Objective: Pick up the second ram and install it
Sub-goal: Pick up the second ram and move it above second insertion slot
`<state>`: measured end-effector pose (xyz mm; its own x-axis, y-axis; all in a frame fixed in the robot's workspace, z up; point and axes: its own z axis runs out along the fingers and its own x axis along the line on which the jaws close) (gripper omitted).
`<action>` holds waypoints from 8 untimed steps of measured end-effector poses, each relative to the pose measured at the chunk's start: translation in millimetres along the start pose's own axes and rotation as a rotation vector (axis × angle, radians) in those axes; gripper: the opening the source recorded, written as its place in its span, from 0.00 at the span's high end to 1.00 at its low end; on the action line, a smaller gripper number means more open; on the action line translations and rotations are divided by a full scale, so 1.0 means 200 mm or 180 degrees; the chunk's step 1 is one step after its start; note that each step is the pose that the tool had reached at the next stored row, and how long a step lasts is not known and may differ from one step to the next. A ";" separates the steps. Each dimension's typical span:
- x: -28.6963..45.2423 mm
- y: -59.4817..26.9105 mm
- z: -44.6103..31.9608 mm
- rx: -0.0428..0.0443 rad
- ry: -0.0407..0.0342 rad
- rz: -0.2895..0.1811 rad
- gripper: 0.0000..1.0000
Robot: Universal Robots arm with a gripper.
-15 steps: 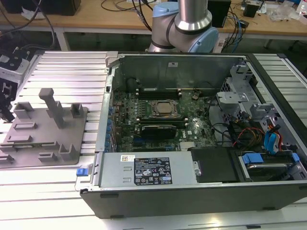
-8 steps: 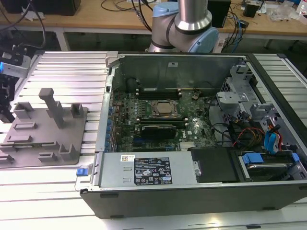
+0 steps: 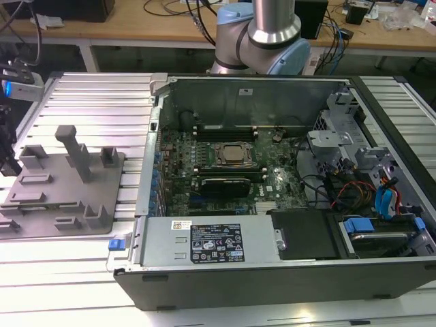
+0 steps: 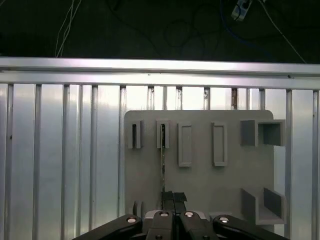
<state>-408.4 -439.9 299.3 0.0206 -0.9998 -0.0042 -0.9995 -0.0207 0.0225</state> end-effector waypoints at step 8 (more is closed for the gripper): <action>0.007 -0.001 0.057 0.0023 -0.0121 0.0001 0.92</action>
<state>-408.4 -441.1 287.8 0.0197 -0.9989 -0.0420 -0.9997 -0.0204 0.0154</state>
